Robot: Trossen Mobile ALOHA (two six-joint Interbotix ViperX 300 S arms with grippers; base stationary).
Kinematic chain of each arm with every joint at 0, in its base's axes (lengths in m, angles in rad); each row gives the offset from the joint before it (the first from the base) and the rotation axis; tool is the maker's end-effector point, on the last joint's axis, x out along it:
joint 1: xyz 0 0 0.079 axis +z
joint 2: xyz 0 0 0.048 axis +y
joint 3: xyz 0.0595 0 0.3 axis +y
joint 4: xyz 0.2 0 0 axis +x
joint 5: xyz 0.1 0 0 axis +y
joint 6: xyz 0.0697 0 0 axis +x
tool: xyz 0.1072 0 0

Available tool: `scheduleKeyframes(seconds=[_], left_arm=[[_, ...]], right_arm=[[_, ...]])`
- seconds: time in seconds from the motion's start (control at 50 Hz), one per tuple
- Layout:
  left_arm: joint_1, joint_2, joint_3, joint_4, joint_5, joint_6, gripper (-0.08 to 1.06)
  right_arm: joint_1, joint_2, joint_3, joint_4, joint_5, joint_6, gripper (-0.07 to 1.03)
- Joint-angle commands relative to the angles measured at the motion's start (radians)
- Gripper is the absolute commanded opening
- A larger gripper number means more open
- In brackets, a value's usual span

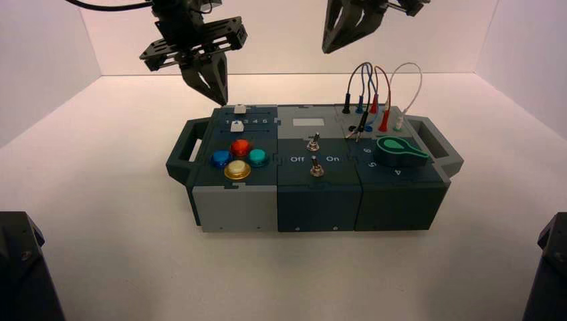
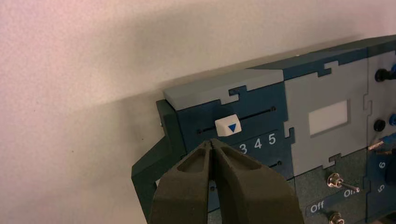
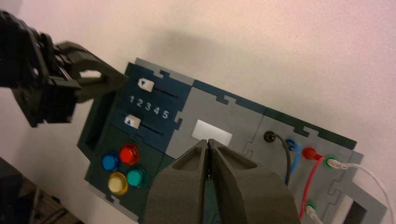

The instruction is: Move the top slider to position 5.

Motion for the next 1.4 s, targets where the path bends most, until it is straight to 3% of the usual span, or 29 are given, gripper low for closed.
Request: scheduleKeyframes(seconds=[0.02,0.64,0.94,1.4], left_arm=[[-0.005,-0.005,-0.032,-0.003,-0.005,-0.008,-0.03],[-0.029,0.069,-0.089,-0.006,-0.002,-0.012,-0.03],[-0.046,0.095,-0.127,-0.025,0.043,-0.012,-0.03],[-0.055,0.115,-0.138,-0.025,0.046,-0.012,-0.03]], right_arm=[[0.006,-0.003,-0.020,0.009,-0.011,0.000,-0.02],[0.005,-0.003,-0.011,0.017,-0.009,0.000,-0.02],[0.006,-0.005,-0.003,0.017,-0.009,0.000,-0.02],[0.005,-0.002,-0.003,0.018,-0.009,0.000,-0.02]])
